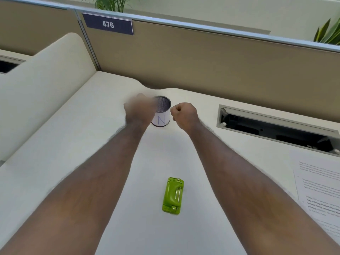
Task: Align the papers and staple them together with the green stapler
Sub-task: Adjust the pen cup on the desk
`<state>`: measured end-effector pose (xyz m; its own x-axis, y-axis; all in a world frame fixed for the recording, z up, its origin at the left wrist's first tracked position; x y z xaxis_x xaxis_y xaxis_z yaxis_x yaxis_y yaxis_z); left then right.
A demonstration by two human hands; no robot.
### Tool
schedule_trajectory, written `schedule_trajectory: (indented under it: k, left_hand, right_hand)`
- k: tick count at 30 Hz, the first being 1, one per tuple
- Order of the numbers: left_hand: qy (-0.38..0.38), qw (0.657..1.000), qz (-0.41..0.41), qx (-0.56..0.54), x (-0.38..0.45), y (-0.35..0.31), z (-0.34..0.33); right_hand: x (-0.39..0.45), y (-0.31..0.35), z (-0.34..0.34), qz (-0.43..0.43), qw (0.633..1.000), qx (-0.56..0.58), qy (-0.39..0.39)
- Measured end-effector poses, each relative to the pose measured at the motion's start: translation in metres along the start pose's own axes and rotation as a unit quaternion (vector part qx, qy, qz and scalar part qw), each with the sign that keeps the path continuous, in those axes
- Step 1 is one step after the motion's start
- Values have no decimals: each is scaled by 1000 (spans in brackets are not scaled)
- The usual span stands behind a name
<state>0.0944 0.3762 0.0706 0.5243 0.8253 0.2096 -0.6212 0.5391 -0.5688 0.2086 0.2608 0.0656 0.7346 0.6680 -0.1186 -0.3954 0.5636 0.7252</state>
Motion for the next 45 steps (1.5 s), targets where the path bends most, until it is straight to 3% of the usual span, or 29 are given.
schedule_trajectory:
  k: [8,13,21,28,31,37,45]
  left_hand:
    - [19,998,-30,44,33,-7,-6]
    - [7,987,-66,146,40,-12,-7]
    - [0,991,-71,116,31,-14,2]
    - [-62,995,-57,48,-23,3,9]
    - [-29,998,-29,37,-62,32,-8]
    - [120,985,41,115,-126,95,-54]
    - [123,983,24,135,-132,102,-63]
  right_hand:
    - [41,25,-11,5,998,-57,3]
    - [50,30,-8,-2,996,-90,0]
    - [44,28,0,19,1000,-22,5]
    - [4,-18,-4,3,994,-101,-42]
    - [-8,-48,-25,-15,991,-134,7]
    - [-7,-67,-66,-15,985,-159,73]
    - [19,-51,-81,-2,971,-241,13]
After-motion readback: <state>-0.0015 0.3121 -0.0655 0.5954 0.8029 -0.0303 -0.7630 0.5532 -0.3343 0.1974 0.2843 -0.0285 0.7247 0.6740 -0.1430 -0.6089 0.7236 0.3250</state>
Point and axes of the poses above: each hand's wrist, its own x-axis towards the middle knuckle, its own z-axis out of the back of the hand, y = z × x, the point moved 3 cm from there along x, towards the middle knuckle, and after that the axes turned 8 degrees about -x, right-handed, at the moved point
